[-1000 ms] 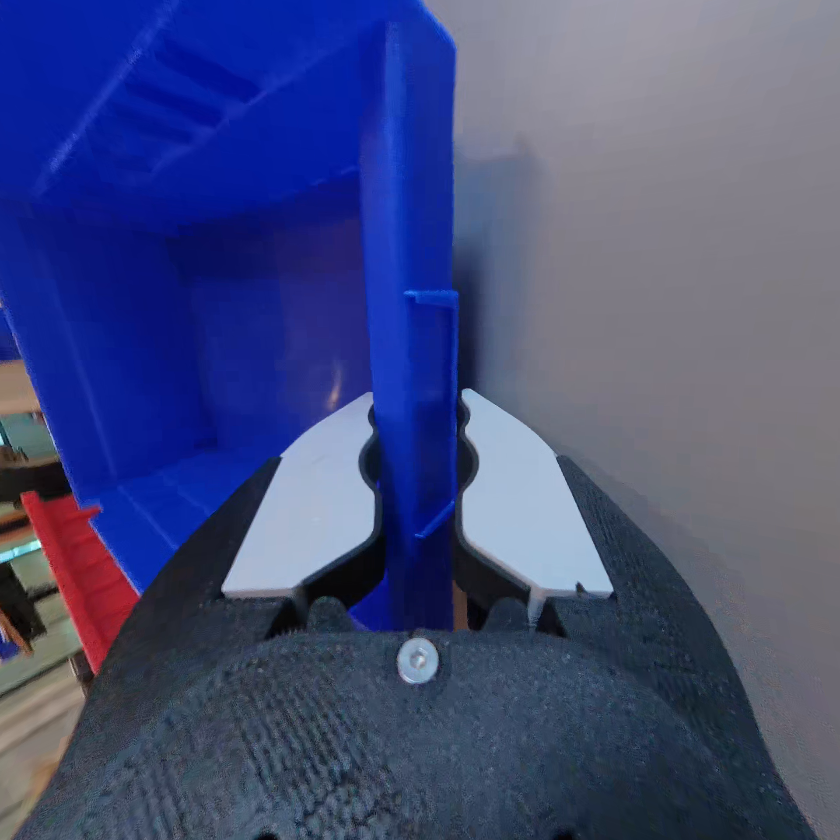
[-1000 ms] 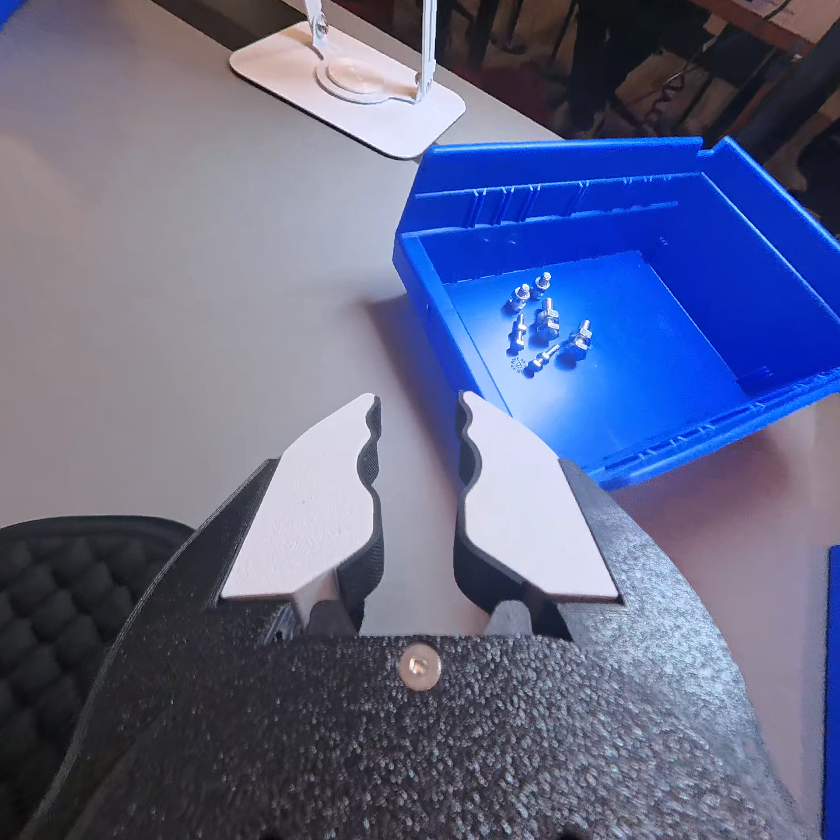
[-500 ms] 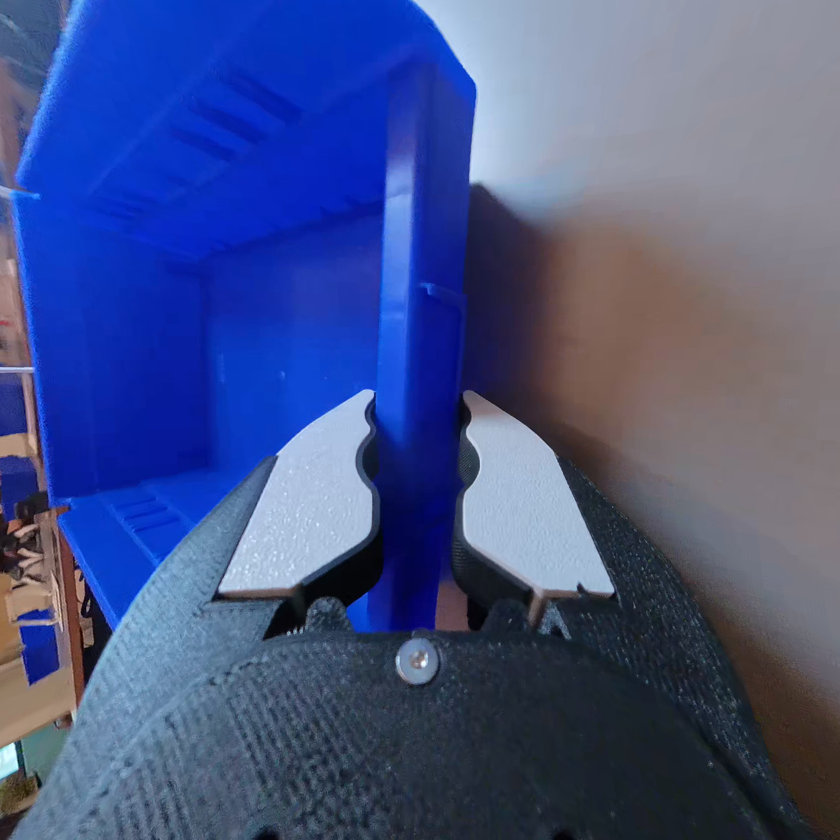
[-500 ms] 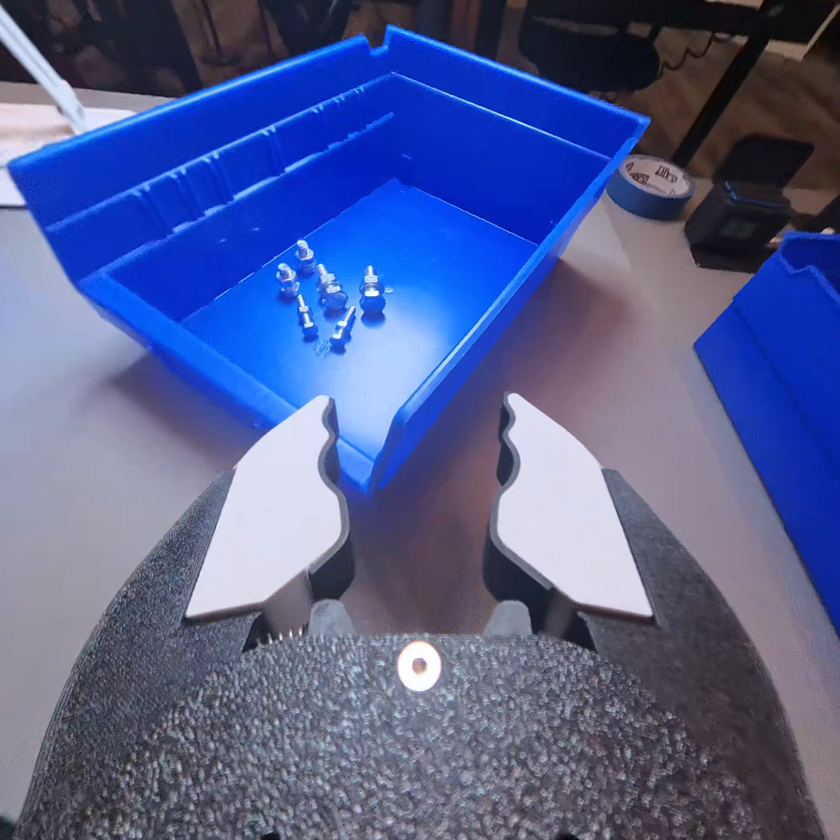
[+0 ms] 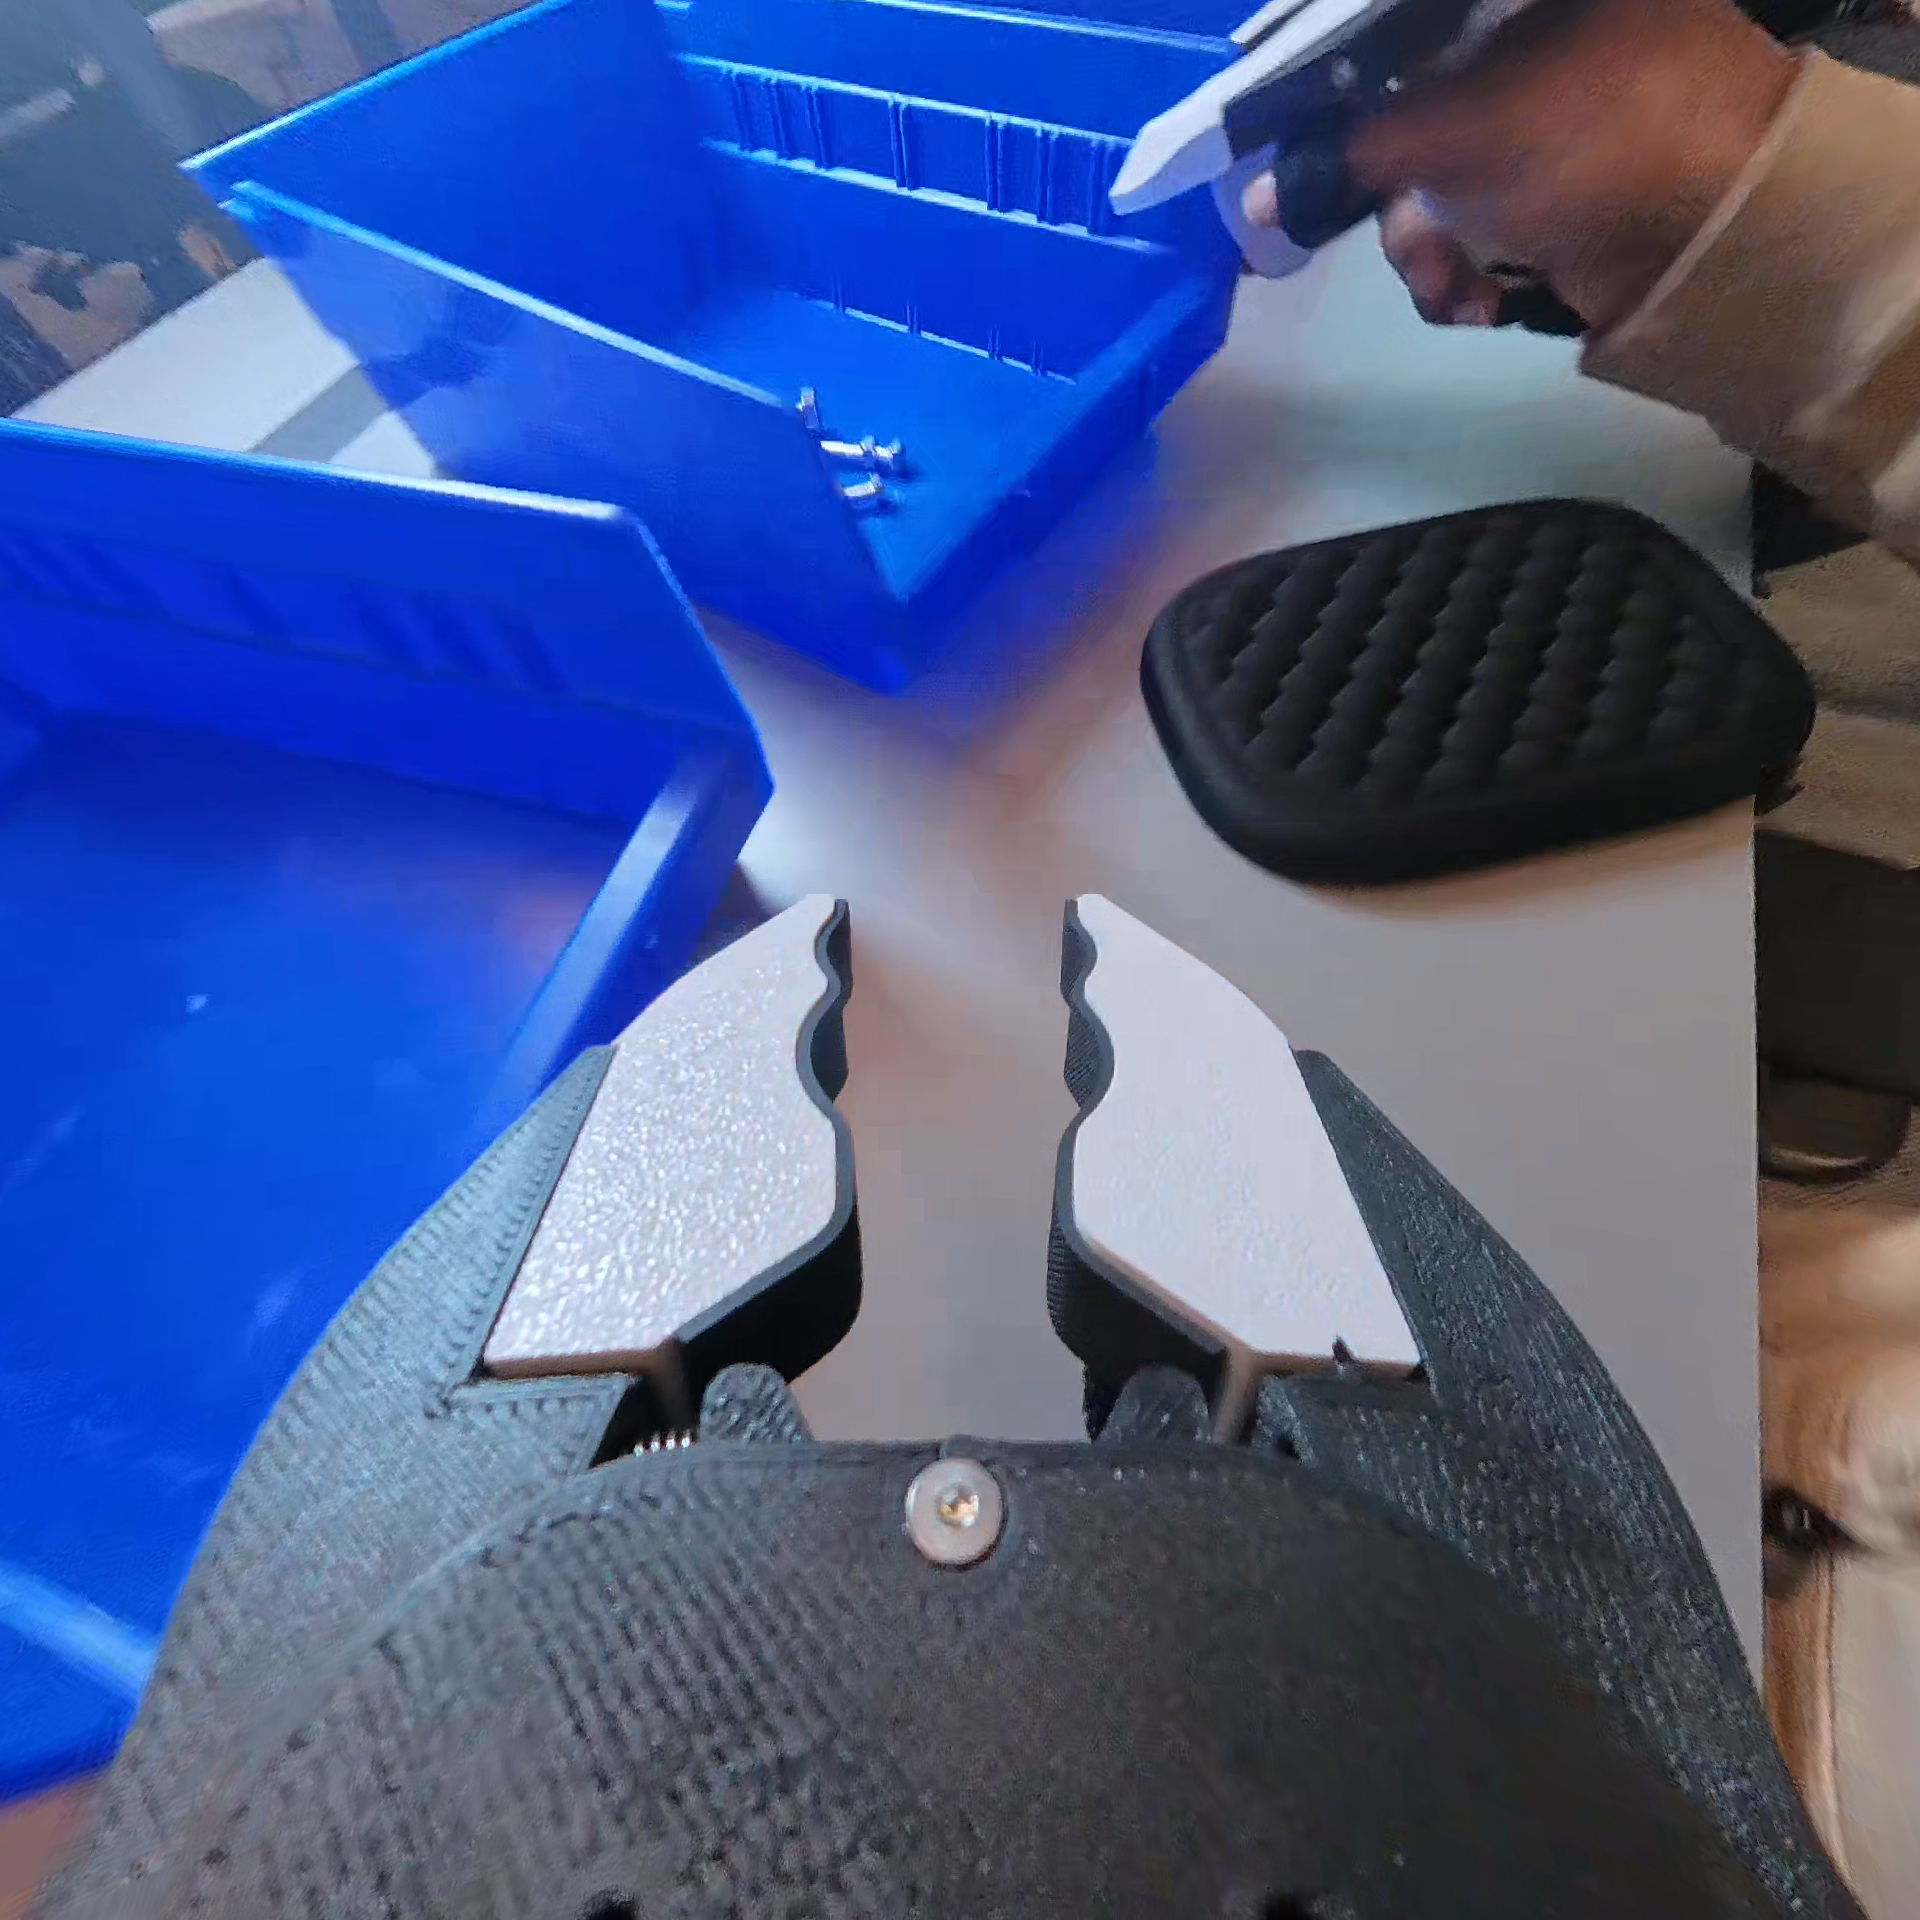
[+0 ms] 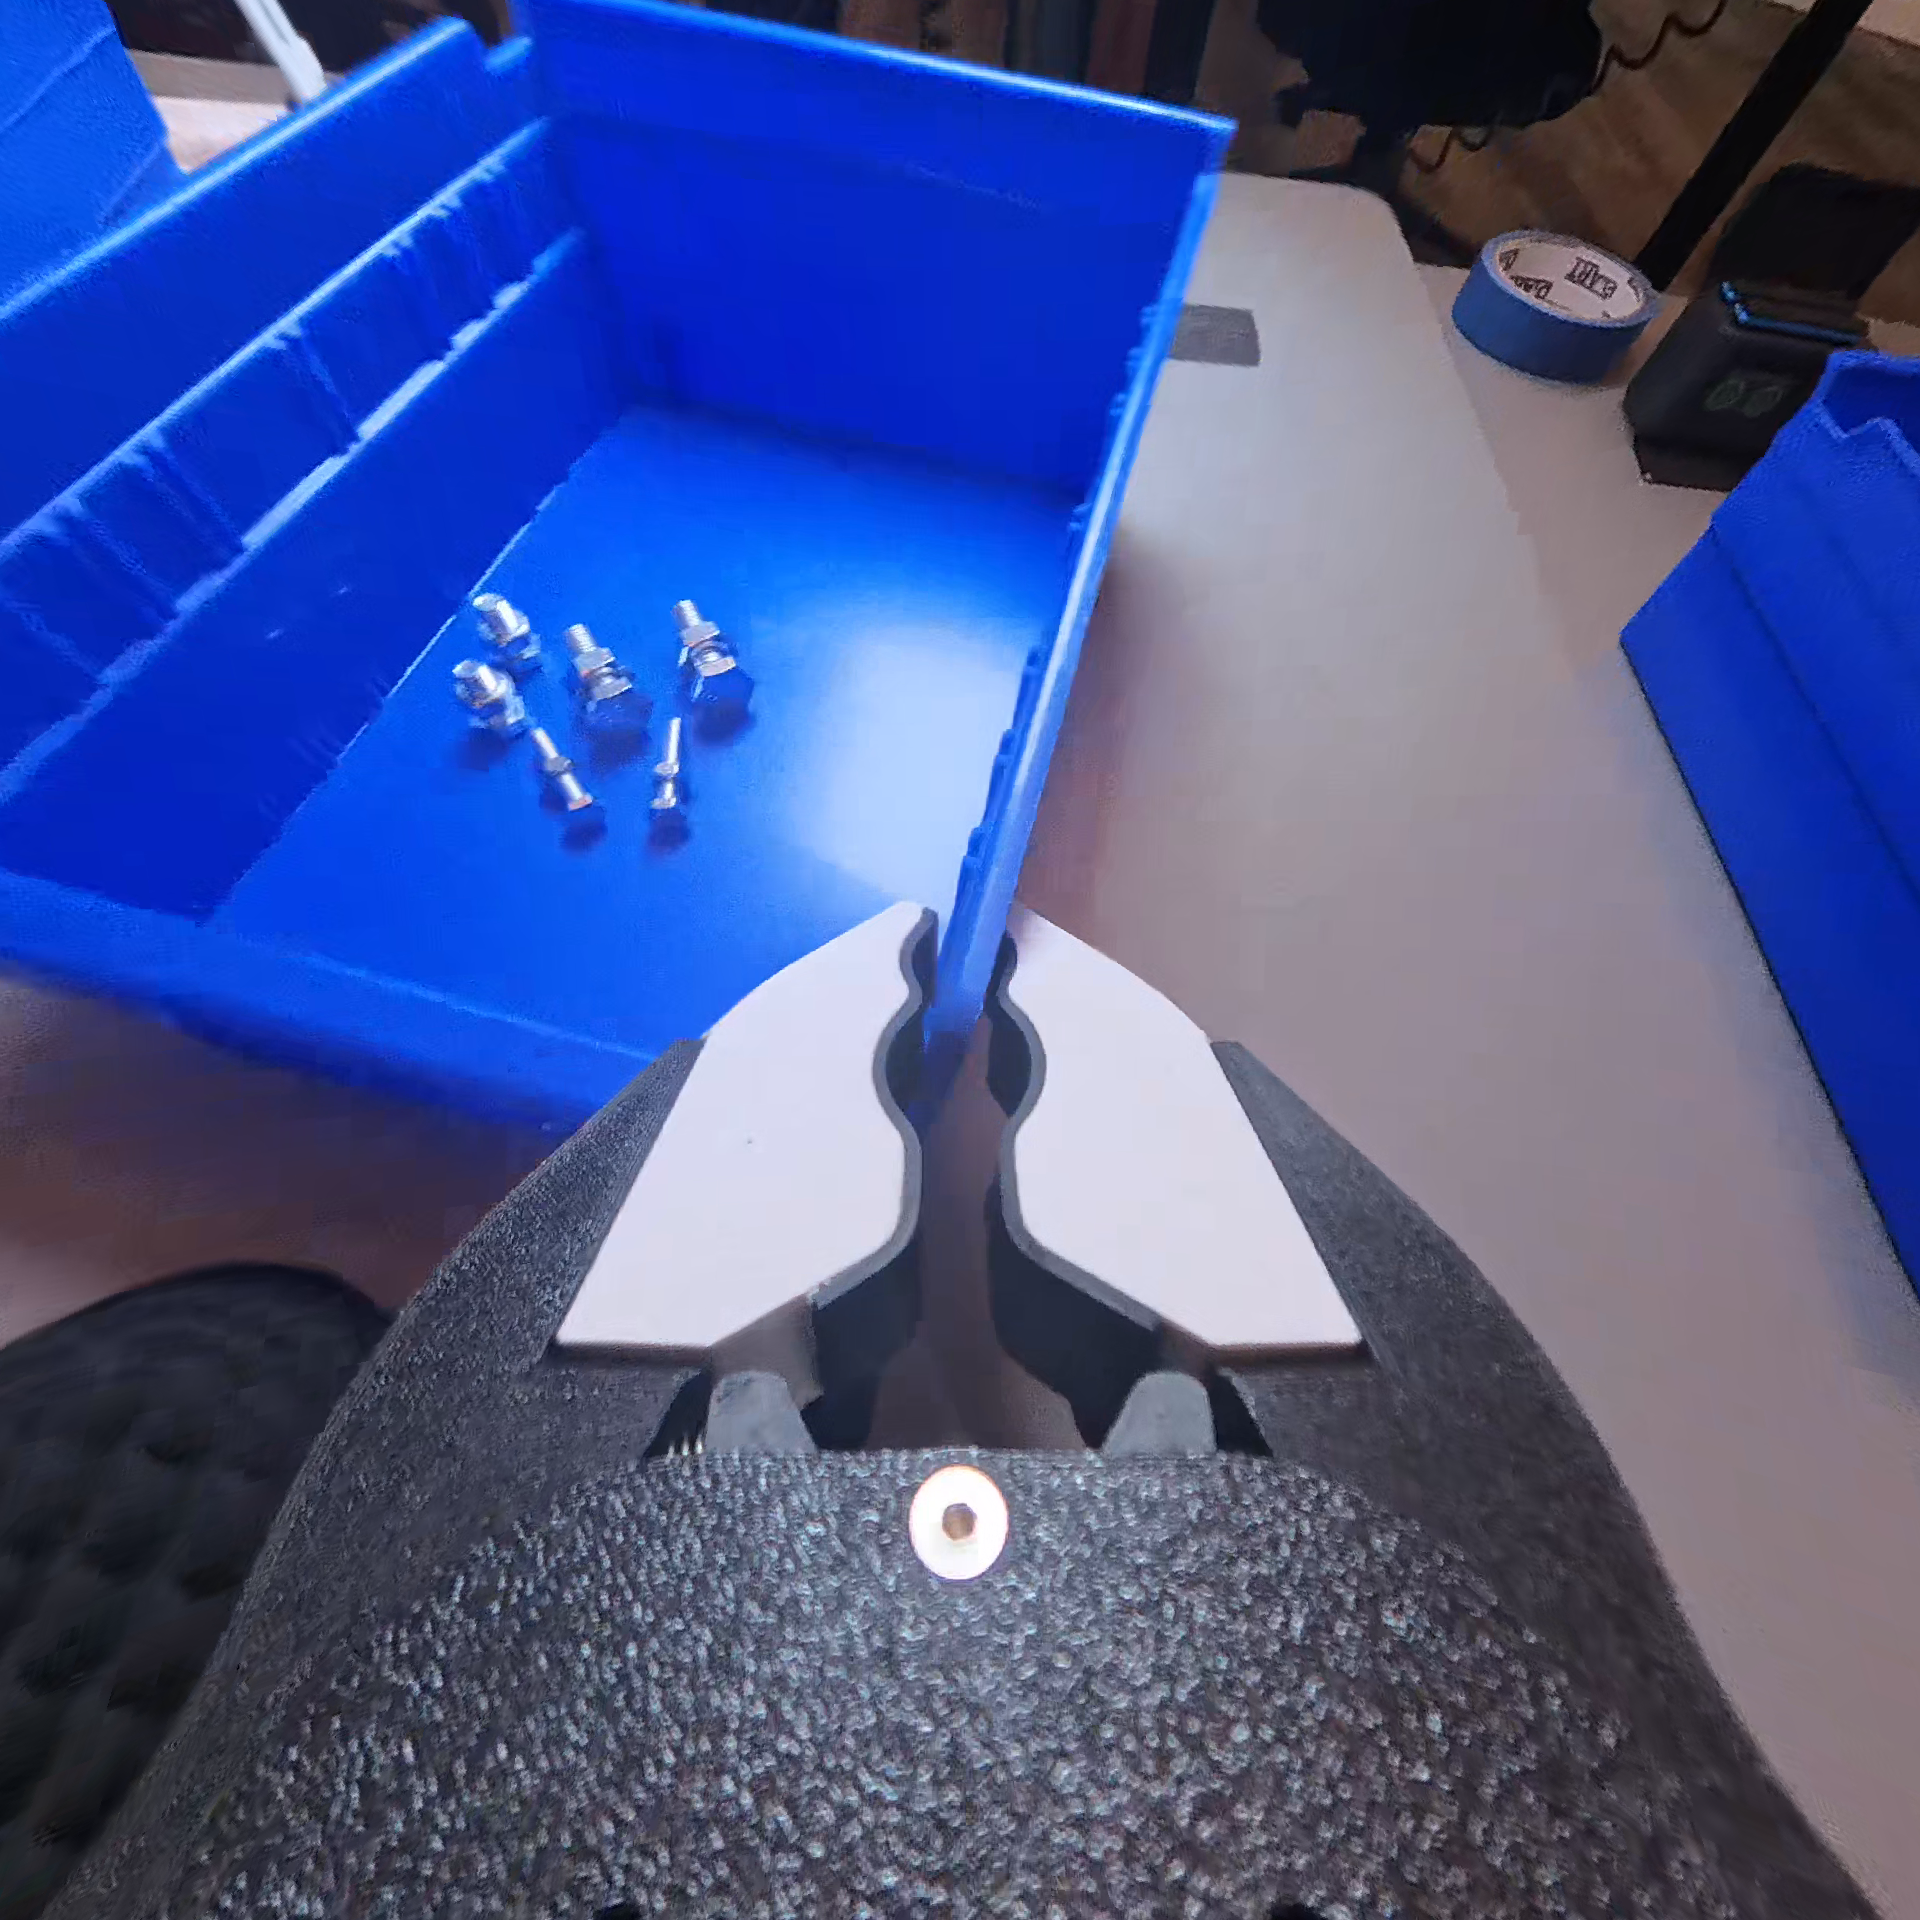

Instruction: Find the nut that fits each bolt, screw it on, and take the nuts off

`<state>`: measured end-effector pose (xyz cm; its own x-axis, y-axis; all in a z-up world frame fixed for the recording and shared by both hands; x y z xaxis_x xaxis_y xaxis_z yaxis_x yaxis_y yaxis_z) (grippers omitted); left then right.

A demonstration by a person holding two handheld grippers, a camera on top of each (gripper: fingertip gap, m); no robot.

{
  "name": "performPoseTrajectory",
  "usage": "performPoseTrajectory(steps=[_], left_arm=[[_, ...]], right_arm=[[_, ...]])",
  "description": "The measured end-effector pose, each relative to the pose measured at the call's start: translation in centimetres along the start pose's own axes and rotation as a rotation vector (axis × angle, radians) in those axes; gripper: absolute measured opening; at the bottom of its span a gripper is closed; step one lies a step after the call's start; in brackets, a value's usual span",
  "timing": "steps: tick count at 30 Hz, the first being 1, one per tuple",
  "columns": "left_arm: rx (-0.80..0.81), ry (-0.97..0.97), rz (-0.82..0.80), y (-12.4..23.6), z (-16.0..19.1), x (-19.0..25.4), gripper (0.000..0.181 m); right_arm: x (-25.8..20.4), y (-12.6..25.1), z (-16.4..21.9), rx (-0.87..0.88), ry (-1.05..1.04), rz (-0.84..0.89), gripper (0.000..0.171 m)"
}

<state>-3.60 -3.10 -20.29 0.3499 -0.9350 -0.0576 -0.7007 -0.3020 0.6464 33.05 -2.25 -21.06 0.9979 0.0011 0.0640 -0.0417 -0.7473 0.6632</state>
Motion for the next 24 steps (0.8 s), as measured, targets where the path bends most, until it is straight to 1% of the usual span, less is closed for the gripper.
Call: performPoseTrajectory(steps=[2,3,4,5,6,7,8,9,11,15,17,19,22,24], left_arm=[[-0.004,0.059,0.052,-2.7,-1.2,0.5,0.04],[-0.016,0.094,0.09,-4.2,-1.8,0.9,0.045],[-0.041,0.123,0.15,-5.5,-2.3,1.5,0.054],[-0.042,0.148,0.212,-6.4,-2.8,2.3,0.057],[-0.022,0.159,0.224,-6.8,-3.3,2.9,0.057],[-0.017,0.151,0.168,-7.0,-3.7,3.2,0.065],[-0.012,0.127,0.122,-7.2,-3.8,3.4,0.067],[0.004,0.125,0.073,-7.2,-4.0,3.4,0.062],[0.02,0.103,-0.037,-7.5,-4.2,2.8,0.041],[0.042,0.044,-0.167,-7.9,-5.1,2.3,0.024],[0.1,0.014,-0.197,-7.0,-6.3,2.4,0.022],[0.155,-0.038,-0.242,-4.9,-7.7,2.9,0.021],[0.218,-0.101,-0.325,0.3,-9.3,3.6,0.021],[0.242,-0.12,-0.397,4.6,-9.1,4.0,0.021]], right_arm=[[-0.6,1.6,1.3,0.003,-0.023,-0.055,0.004],[-1.1,2.2,1.9,0.008,-0.025,-0.072,0.004],[-1.5,2.7,2.3,0.02,-0.016,-0.074,0.004],[-1.9,3.1,2.6,0.027,-0.007,-0.071,0.004],[-2.3,3.3,2.9,0.034,0.0,-0.064,0.004],[-2.4,3.5,3.1,0.049,0.0,-0.043,0.004],[-2.4,3.7,3.3,0.063,-0.01,-0.042,0.004],[-2.4,3.9,3.5,0.076,-0.025,-0.049,0.004],[-2.6,4.6,3.6,0.115,-0.019,-0.028,0.004],[-3.3,6.6,3.1,0.191,0.023,0.065,0.005],[-3.3,8.2,2.6,0.24,0.022,0.088,0.005],[-3.6,10.4,1.7,0.301,0.026,0.095,0.006],[-5.4,13.6,0.0,0.395,0.06,0.049,0.007],[-7.6,14.9,-1.3,0.449,0.09,-0.027,0.008]])
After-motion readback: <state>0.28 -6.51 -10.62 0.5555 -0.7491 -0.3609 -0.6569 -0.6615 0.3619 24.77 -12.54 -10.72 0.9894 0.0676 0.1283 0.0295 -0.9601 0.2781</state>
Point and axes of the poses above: each gripper's, where its closed fingertips meet, y back along the fingers, z out of its underside, x = y × z across the jaws, the point moved 9 cm from there along y, back along the fingers, and after that the axes turned 11 degrees about -x, right-handed, at the moved point
